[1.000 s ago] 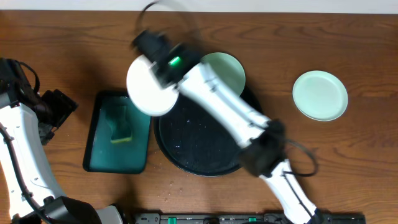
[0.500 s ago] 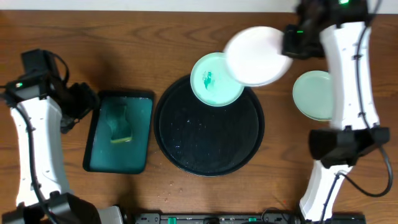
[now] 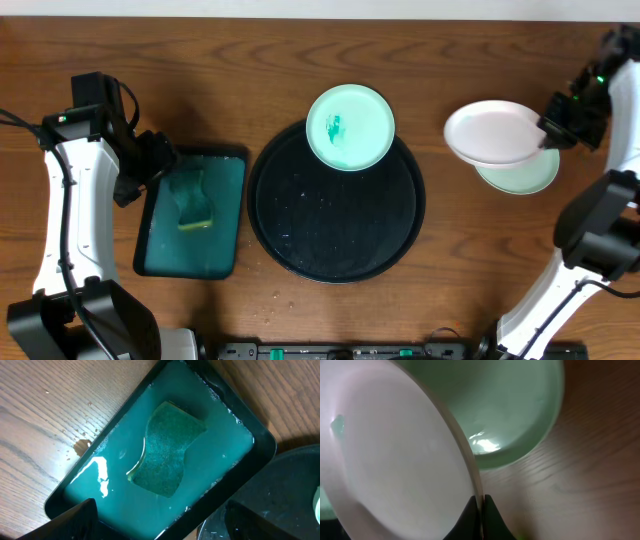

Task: Clean dirty plates on tray and stack at the side
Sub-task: 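Carry the white plate right and set it on the cleaned plate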

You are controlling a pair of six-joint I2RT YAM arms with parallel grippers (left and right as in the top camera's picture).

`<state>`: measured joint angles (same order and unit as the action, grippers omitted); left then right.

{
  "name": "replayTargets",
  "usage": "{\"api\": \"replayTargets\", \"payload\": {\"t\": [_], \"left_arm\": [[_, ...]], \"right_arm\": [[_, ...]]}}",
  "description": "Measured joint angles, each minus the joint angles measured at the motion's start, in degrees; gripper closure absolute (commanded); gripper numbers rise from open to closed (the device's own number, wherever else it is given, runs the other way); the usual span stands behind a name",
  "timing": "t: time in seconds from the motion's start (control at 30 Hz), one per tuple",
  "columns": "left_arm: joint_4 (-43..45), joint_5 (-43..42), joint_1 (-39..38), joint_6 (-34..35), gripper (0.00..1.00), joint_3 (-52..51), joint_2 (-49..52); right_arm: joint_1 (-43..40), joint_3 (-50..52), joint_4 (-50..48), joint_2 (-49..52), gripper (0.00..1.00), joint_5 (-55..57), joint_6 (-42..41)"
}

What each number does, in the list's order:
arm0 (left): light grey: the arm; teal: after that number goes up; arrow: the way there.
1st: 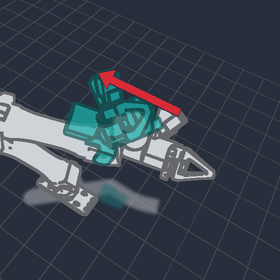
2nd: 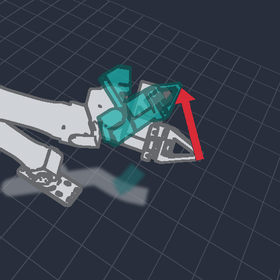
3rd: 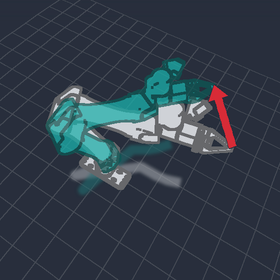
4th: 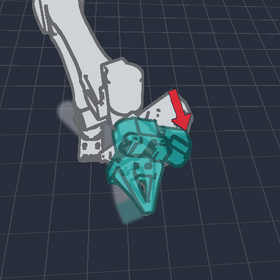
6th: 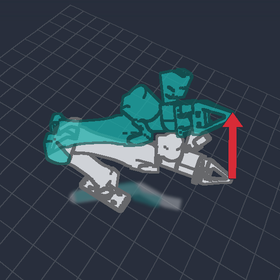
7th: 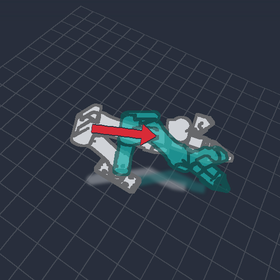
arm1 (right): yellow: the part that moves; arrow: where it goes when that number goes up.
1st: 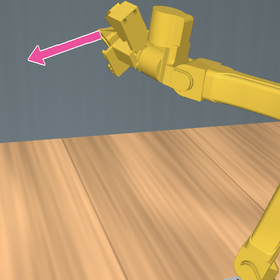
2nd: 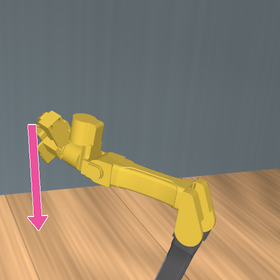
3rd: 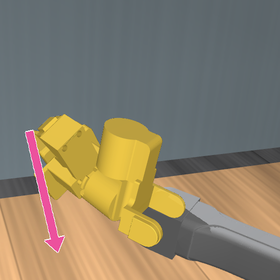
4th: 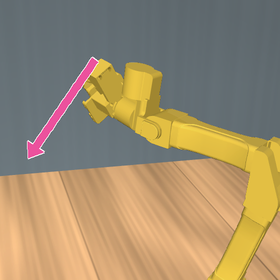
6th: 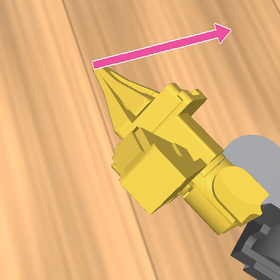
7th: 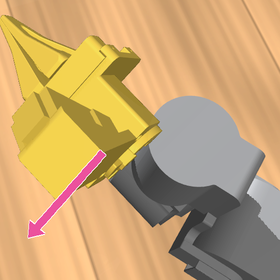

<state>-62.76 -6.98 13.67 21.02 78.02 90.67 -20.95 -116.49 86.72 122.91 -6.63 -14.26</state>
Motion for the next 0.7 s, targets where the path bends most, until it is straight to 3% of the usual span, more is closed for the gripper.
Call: {"api": "replayTargets", "payload": {"t": [0.4,0.7], "left_arm": [[0.0,0.0,0.0,-0.07,0.19,0.0,-0.02],[0.0,0.0,0.0,-0.07,0.19,0.0,0.0]], "right_arm": [[-12.96,16.63,-14.62,0.07,0.98,-1.16,-0.83],[-11.78,19.06,-18.45,0.07,0.75,-10.95,2.78]]}}
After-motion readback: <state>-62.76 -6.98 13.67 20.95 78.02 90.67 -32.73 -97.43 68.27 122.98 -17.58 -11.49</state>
